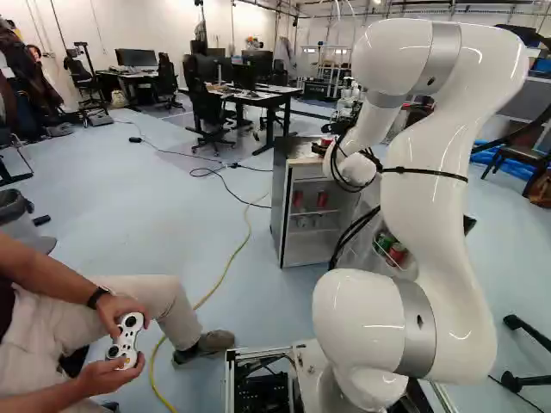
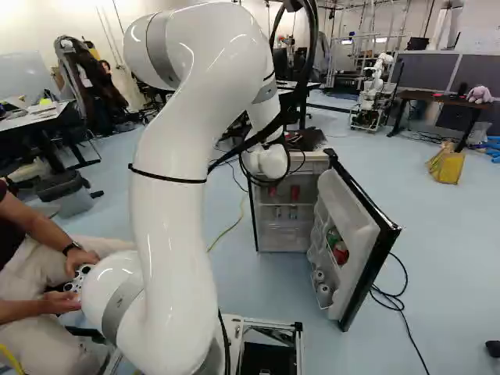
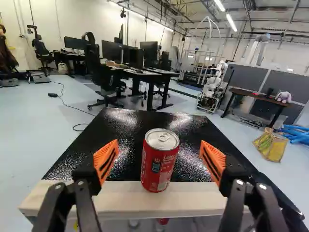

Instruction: Grab a drink from the fridge

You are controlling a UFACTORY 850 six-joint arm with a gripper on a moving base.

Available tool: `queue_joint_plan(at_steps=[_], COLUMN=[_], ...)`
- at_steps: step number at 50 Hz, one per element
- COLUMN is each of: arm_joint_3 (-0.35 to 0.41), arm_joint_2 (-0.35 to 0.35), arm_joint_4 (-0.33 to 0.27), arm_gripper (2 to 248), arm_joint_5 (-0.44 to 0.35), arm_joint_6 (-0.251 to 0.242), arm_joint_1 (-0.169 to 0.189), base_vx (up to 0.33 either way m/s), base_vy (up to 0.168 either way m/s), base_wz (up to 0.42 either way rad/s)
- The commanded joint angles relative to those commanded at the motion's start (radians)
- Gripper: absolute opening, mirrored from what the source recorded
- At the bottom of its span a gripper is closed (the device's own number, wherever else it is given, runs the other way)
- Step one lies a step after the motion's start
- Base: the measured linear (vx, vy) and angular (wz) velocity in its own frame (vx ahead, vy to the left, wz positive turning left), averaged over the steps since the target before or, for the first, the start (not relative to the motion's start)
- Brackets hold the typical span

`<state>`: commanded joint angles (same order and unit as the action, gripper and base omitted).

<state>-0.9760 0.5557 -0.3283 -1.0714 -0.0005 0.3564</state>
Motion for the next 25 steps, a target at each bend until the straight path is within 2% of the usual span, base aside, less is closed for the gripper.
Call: queue_joint_plan(at_steps=[2,3,15,25], arm_joint_3=[0.007,0.011,0.076,0.118], arm_joint_2=[-0.005,-0.008,-0.06,-0.11], arm_joint_4=[0.0,0.0,0.0,0.0], arm_gripper=[221,247,247,247], arm_joint_5=[0.0,0.0,0.0,0.004], arm_joint_6=[0.0,0.0,0.0,0.0], arm_joint_1=[0.001,0.002,0.011,0.034], base_vx=[0.0,0.0,0.0,0.0], base_vy=[0.0,0.0,0.0,0.0], base_wz=[0.0,0.0,0.0,0.0])
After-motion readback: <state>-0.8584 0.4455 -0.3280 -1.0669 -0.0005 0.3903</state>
